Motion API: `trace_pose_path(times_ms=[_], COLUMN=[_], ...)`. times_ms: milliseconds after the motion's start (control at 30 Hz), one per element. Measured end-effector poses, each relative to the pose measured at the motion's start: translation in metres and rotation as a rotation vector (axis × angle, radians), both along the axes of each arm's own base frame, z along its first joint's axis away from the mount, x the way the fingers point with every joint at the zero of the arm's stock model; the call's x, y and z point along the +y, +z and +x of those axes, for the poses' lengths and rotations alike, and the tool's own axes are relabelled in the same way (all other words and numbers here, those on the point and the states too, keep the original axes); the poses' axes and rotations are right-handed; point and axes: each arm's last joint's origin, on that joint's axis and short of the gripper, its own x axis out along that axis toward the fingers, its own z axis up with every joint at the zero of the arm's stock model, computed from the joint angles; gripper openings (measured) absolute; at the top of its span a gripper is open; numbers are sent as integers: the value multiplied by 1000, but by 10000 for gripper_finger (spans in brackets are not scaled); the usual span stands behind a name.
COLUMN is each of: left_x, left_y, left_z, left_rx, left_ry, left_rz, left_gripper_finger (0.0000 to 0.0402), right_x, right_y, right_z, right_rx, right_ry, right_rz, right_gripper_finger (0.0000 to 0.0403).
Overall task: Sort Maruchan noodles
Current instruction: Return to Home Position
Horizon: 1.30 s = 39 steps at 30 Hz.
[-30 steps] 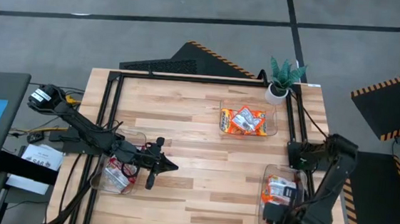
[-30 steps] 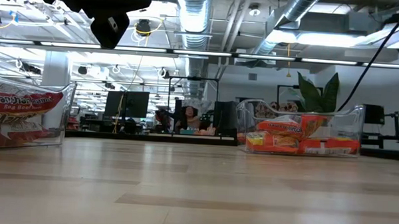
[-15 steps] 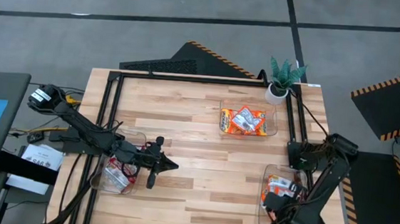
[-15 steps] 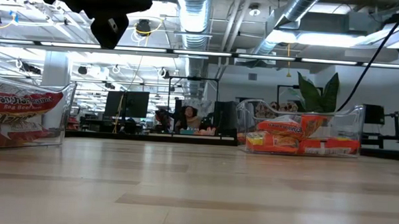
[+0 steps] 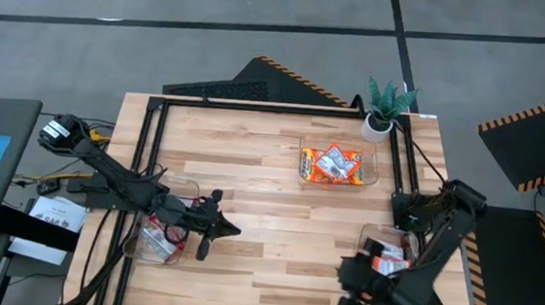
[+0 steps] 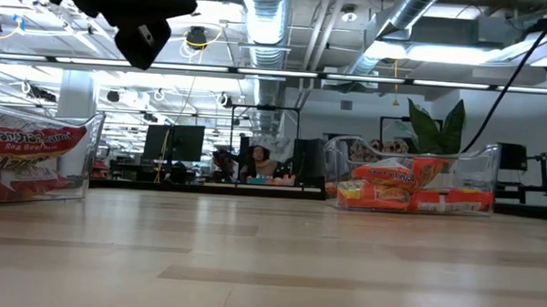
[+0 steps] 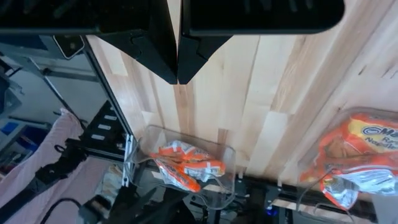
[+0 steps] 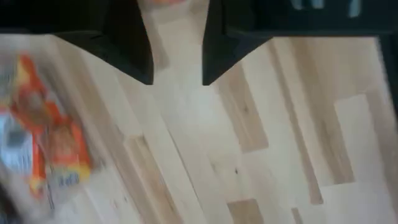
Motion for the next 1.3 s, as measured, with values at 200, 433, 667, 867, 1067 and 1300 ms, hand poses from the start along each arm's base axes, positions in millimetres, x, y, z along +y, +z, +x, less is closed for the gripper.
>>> trace_pose_path(times_ms=[200, 433, 667, 867, 1067, 1300], left_x=[-3, 9, 51, 81, 70, 56], left_y=[4, 6, 3, 0, -14, -13], left_z=[-2, 5, 20, 23, 12, -25], left_rx=[-45, -64, -47, -10, 68, -16], left_ry=[42, 3, -152, -195, -228, -208], left_rz=[69, 174, 218, 228, 174, 197], left_gripper_finger=[0, 0, 0, 0, 0, 0], right_x=[-33, -89, -130, -136, -132, -136], right_y=[-23, -48, -57, -49, -49, -52], right_z=[26, 26, 11, 4, 1, -4], right_rx=[78, -124, -423, -474, -472, -426], right_ry=[68, 139, 261, 340, 350, 318], right_rz=[-139, 0, 140, 91, 83, 12], right_gripper_finger=[27, 10, 11, 12, 12, 13])
